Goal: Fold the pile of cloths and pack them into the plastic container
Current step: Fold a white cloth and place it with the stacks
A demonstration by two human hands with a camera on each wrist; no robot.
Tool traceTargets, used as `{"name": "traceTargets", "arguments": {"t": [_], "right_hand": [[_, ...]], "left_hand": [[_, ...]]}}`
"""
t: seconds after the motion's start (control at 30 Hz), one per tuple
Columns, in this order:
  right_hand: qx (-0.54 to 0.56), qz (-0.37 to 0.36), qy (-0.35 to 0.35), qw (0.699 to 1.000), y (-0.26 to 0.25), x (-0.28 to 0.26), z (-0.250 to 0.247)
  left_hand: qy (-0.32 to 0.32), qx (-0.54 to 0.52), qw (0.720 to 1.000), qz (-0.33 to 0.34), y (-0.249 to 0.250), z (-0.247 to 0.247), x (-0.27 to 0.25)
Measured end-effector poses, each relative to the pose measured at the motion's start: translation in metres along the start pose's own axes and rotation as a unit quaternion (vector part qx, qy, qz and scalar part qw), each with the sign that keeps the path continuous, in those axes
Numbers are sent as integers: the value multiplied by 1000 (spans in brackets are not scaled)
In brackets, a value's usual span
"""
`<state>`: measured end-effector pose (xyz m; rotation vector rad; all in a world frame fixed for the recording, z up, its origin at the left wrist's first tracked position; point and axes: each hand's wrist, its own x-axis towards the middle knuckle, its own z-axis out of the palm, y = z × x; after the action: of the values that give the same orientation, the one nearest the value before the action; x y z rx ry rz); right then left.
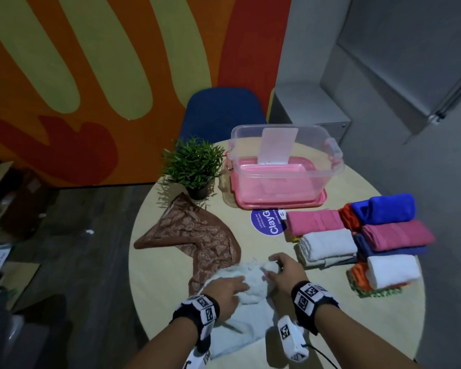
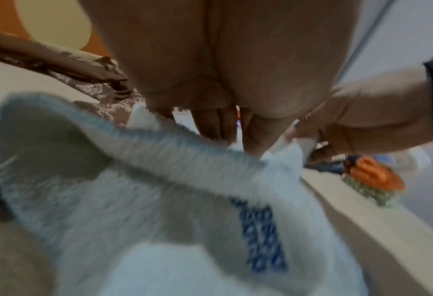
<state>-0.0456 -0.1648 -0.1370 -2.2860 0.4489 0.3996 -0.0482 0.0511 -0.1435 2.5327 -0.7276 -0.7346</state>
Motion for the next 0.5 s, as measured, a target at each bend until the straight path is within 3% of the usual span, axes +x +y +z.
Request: {"name": "traceTargets", "arguments": {"t": [0.07, 0.17, 0.3, 0.4, 0.5], "right_hand": [[31, -25, 6, 999, -10, -2, -6], [107, -72, -50, 990, -34, -14, -25], [209, -150, -124, 958, -75, -30, -62], [266, -189, -94, 941, -102, -36, -98], [294, -226, -11, 929, -119, -38, -137]], "left_hand": [[52, -79, 995, -18, 2, -7, -1], [133, -133, 980, -62, 6, -26, 5], [87, -125, 988, -37, 18, -63, 12], [91, -229, 969, -25, 19, -94, 13], [118, -242, 963, -9, 14, -132, 10]]}}
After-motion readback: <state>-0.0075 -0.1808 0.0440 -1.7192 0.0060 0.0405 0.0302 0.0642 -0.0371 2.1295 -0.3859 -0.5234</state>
